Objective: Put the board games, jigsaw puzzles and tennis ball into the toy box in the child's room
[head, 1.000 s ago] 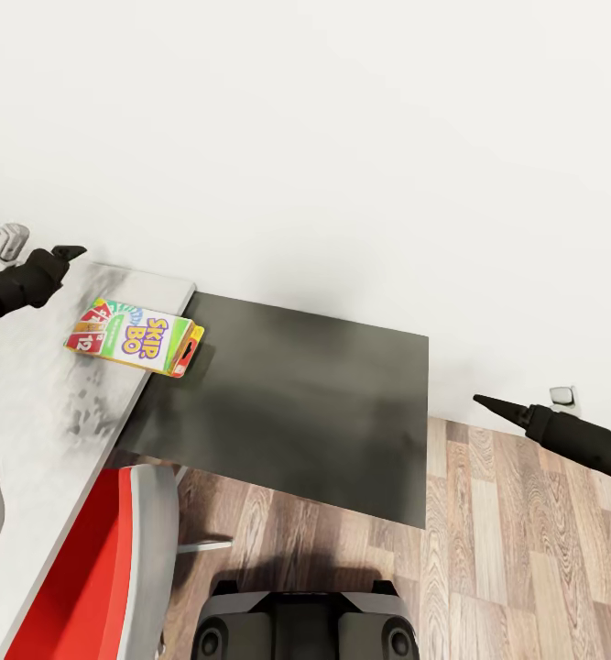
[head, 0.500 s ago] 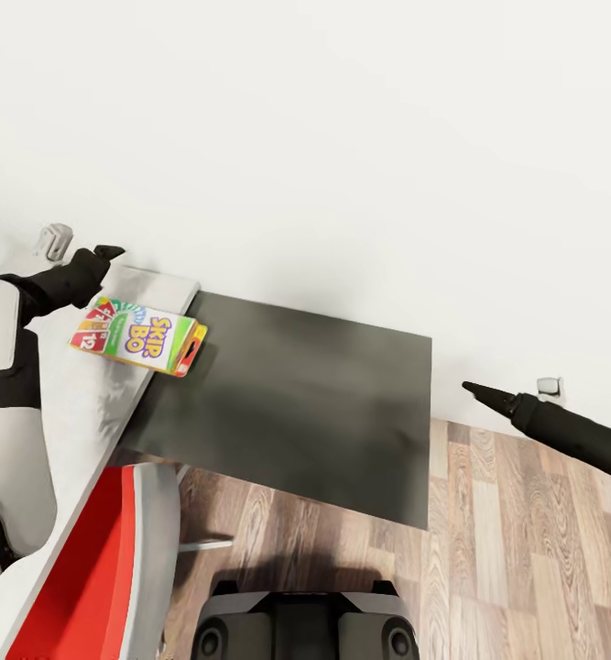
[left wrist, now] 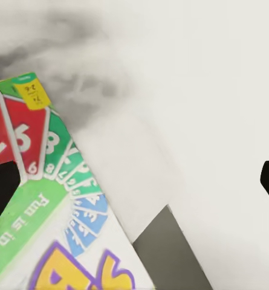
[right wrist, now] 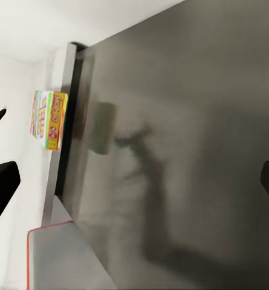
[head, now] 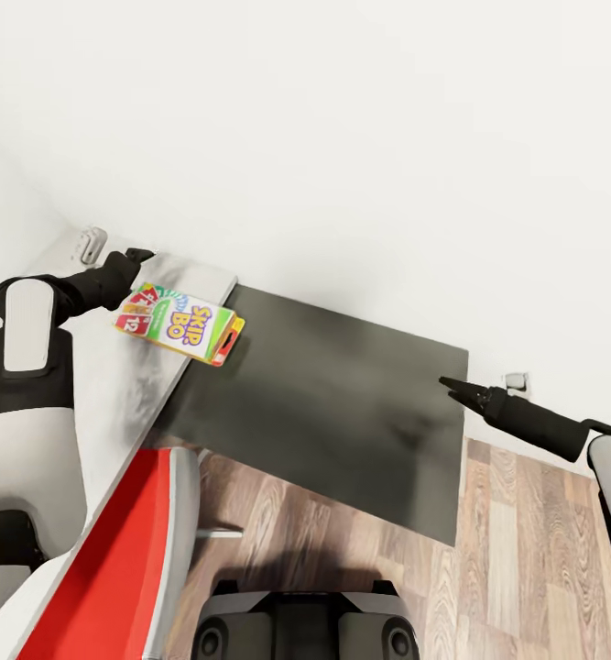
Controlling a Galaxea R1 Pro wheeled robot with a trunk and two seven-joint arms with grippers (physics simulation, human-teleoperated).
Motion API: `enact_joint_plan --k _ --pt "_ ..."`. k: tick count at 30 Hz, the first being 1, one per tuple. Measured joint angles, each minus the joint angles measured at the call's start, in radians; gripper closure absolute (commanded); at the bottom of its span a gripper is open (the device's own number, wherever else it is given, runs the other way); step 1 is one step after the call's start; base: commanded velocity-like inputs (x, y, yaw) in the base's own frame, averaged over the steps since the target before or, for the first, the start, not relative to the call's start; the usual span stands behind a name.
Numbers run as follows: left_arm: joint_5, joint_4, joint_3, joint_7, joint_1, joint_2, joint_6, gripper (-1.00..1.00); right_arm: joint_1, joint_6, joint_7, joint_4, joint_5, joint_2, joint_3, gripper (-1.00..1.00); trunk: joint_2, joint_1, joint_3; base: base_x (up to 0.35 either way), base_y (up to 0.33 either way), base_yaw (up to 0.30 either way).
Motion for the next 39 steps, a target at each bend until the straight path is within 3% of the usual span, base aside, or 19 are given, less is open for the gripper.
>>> enact_joint_plan --k 19,25,30,39 --pt "0.003 0.003 0.002 0.009 -0.001 -0.034 0.002 -1.0 -0.018 0.0 -0.001 0.049 0.001 0.003 0.013 -1.0 0.0 0.0 0.0 0.0 0.0 0.286" --pt "0.003 -0.002 0.016 0.031 -0.001 -0.079 0.005 -1.0 -0.039 0.0 -0.001 0.105 0.001 0.003 0.013 -1.0 0.0 0.0 0.0 0.0 0.0 0.29" --pt "0.004 -0.007 0.035 0.101 -0.01 -0.143 0.005 -1.0 -0.071 0.0 0.0 0.177 0.001 0.001 0.013 -1.0 0.0 0.0 0.0 0.0 0.0 0.29" --pt "0.004 -0.008 0.039 0.163 -0.044 -0.189 0.006 -1.0 -0.092 0.0 0.009 0.238 -0.003 0.002 0.01 -1.0 0.0 0.0 0.0 0.0 0.0 0.215"
